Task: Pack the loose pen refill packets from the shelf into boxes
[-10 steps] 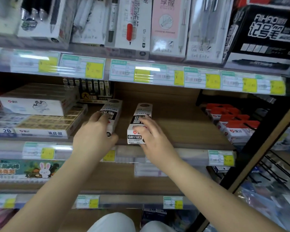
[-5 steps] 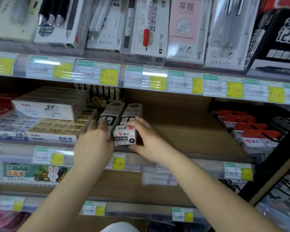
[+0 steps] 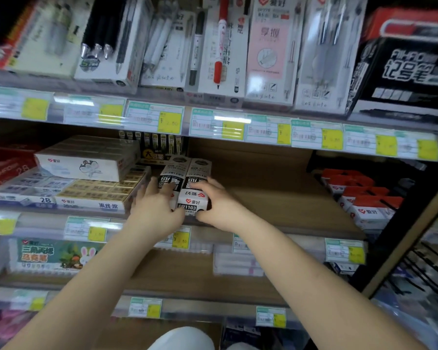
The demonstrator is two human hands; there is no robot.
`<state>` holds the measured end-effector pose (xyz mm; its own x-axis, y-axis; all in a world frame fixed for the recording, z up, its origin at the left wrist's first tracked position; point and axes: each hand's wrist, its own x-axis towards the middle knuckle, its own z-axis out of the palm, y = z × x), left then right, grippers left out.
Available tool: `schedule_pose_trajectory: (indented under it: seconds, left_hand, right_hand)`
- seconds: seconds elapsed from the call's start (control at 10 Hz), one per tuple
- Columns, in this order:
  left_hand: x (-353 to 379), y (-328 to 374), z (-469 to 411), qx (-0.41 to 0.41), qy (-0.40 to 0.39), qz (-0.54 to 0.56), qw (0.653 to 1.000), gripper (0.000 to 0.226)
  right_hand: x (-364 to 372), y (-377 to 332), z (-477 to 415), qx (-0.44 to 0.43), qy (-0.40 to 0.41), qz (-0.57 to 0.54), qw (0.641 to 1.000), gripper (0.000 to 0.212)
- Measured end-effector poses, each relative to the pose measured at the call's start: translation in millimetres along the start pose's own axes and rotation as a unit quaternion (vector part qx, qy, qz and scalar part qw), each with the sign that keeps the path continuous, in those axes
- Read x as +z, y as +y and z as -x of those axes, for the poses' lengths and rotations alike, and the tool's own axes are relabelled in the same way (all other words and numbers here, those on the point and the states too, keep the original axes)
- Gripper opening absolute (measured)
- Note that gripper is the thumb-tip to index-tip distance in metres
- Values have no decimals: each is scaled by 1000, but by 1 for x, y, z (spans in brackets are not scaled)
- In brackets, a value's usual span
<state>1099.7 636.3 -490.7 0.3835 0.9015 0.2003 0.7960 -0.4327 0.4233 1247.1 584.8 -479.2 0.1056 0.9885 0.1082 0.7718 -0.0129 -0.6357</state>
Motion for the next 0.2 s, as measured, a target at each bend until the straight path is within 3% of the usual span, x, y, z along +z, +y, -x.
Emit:
schedule_pose_trajectory:
  seconds: [0.2]
  left_hand:
    - [-6,2,30,54,50,-89,993,75]
  right_hand:
    - [8,-22,20,-56,63,124,989,81]
